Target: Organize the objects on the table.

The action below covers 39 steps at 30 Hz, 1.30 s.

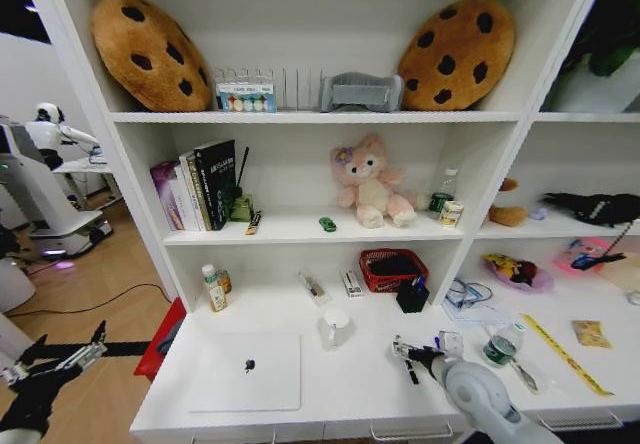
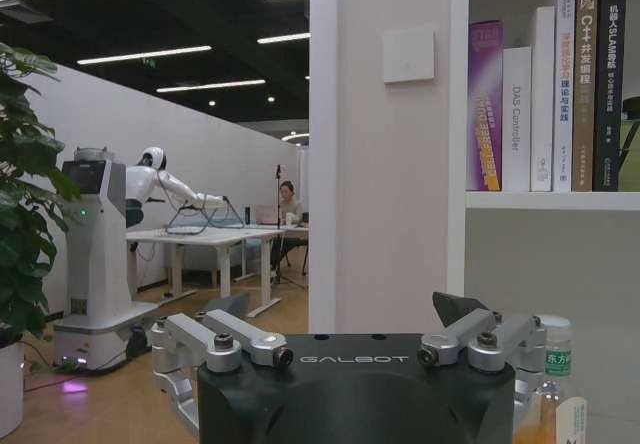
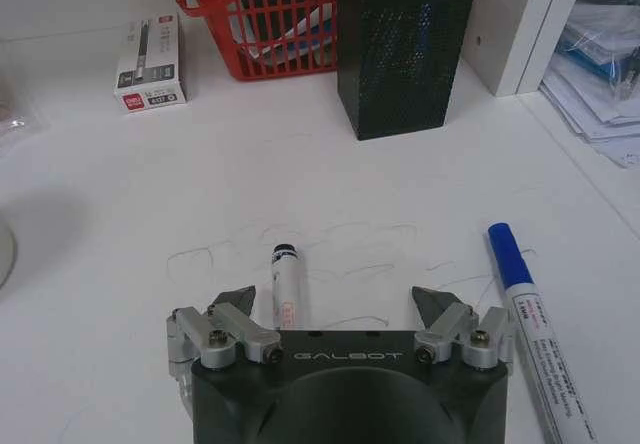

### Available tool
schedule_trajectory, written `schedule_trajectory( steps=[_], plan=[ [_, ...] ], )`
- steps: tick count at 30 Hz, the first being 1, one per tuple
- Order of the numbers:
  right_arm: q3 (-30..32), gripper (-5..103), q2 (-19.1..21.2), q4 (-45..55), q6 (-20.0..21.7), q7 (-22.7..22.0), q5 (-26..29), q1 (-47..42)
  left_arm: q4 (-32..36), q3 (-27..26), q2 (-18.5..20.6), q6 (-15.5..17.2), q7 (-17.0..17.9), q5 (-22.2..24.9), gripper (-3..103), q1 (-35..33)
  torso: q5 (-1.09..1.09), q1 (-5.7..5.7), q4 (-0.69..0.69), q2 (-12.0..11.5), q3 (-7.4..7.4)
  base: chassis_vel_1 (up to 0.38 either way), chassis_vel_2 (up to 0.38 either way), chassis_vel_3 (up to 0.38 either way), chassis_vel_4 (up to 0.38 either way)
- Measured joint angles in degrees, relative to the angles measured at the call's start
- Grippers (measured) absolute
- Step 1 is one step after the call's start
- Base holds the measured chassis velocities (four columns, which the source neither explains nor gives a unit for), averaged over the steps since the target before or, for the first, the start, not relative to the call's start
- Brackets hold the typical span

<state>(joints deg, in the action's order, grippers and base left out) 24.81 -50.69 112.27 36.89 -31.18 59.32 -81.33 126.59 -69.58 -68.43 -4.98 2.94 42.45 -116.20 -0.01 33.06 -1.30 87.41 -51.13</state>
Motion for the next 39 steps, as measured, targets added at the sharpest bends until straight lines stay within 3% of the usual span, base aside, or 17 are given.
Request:
schedule_trajectory(
  steps=[1,3,5,12,15,18,19,20,27,29,30,31,32,34,35,37,39],
  plan=[
    [0.0,91,0.0,0.0,0.0,0.0,0.0,0.0,0.0,0.0,0.0,0.0,0.0,0.0,100,0.0,0.0,0.0,0.0,0.0,0.0,0.0,0.0,0.0,0.0],
    [-0.2,76,-0.1,-0.3,-0.5,0.5,-0.5,0.2,0.0,0.0,0.0,0.0,0.0,0.0,100,0.0,-0.01,-0.01,-0.01,0.0,0.0,0.0,0.0,0.0,0.0],
    [-0.3,76,-0.1,-0.4,-0.5,0.6,-0.5,0.4,0.0,0.0,0.0,0.0,0.0,0.0,100,0.0,-0.01,-0.01,0.0,0.0,0.0,0.0,0.0,0.0,0.0],
    [-0.8,42,0.0,-1.0,-0.7,0.6,-0.7,1.1,0.0,0.0,0.0,0.0,0.0,0.0,100,0.0,0.0,-0.01,0.0,0.0,0.0,0.0,0.0,0.0,0.0],
    [-0.9,37,0.1,-1.1,-0.7,0.5,-0.7,1.1,0.0,0.0,0.0,0.0,0.0,0.0,100,0.0,0.0,-0.01,0.0,0.0,0.0,0.0,0.0,0.0,0.0],
    [-1.1,21,0.1,-1.3,-0.7,0.3,-0.7,1.2,0.0,0.0,0.0,0.0,0.0,0.0,100,0.0,0.0,-0.01,0.0,0.0,0.0,0.0,0.0,0.0,0.0],
    [-1.2,21,0.1,-1.3,-0.7,0.2,-0.6,1.1,0.0,0.0,0.0,0.0,0.0,0.0,100,0.0,0.0,-0.01,0.0,0.0,0.0,0.0,0.0,0.0,0.0],
    [-1.2,12,0.1,-1.3,-0.7,0.2,-0.6,1.1,0.0,0.0,0.0,0.0,0.0,0.0,100,0.0,0.01,-0.01,0.0,0.0,0.0,0.0,0.0,0.0,0.0],
    [-0.8,10,-0.5,-1.2,-3.6,2.7,-4.0,0.6,0.0,0.0,0.0,0.0,0.0,0.0,100,0.0,0.06,0.0,-0.01,0.0,-0.01,0.0,0.0,0.0,0.0],
    [-0.1,10,-1.1,-0.9,-9.7,7.4,-13.4,0.0,0.0,0.0,0.0,0.0,0.0,0.0,100,0.0,0.03,-0.01,0.0,0.0,-0.01,0.0,0.0,0.0,0.0],
    [-0.1,10,-1.1,-0.9,-9.7,7.4,-13.4,0.0,0.0,0.0,0.0,0.0,0.0,0.0,100,0.0,0.03,-0.01,0.0,0.0,-0.01,0.0,0.0,0.0,0.0],
    [0.2,10,-1.4,-1.0,-14.3,10.5,-19.7,0.0,0.0,0.0,0.0,0.0,0.0,0.0,100,0.0,0.02,-0.01,-0.01,0.0,-0.01,0.0,0.0,0.0,0.0],
    [0.2,10,-1.4,-1.0,-14.3,10.5,-19.7,0.0,0.0,0.0,0.0,0.0,0.0,0.0,100,0.0,0.02,-0.01,-0.01,0.0,-0.01,0.0,0.0,0.0,0.0],
    [0.6,10,-2.2,-2.3,-24.6,15.6,-30.1,1.2,0.0,0.0,0.0,0.0,0.0,0.0,100,0.0,0.02,-0.01,-0.01,0.0,-0.01,0.0,0.0,0.0,0.0],
    [0.6,10,-2.2,-2.3,-24.6,15.6,-30.1,1.2,0.0,0.0,0.0,0.0,0.0,0.0,100,0.0,0.02,-0.01,-0.01,0.0,-0.01,0.0,0.0,0.0,0.0],
    [0.7,10,-2.5,-5.1,-31.7,17.7,-35.3,3.9,0.0,0.0,0.0,0.0,0.0,0.0,100,0.0,0.02,0.0,-0.01,0.0,-0.01,0.0,0.0,0.0,0.0],
    [0.6,10,-2.5,-6.7,-34.5,18.4,-37.2,5.7,0.0,0.0,0.0,0.0,0.0,0.0,100,0.0,0.02,-0.01,-0.01,0.0,-0.01,0.0,0.0,0.0,0.0]
  ],
)
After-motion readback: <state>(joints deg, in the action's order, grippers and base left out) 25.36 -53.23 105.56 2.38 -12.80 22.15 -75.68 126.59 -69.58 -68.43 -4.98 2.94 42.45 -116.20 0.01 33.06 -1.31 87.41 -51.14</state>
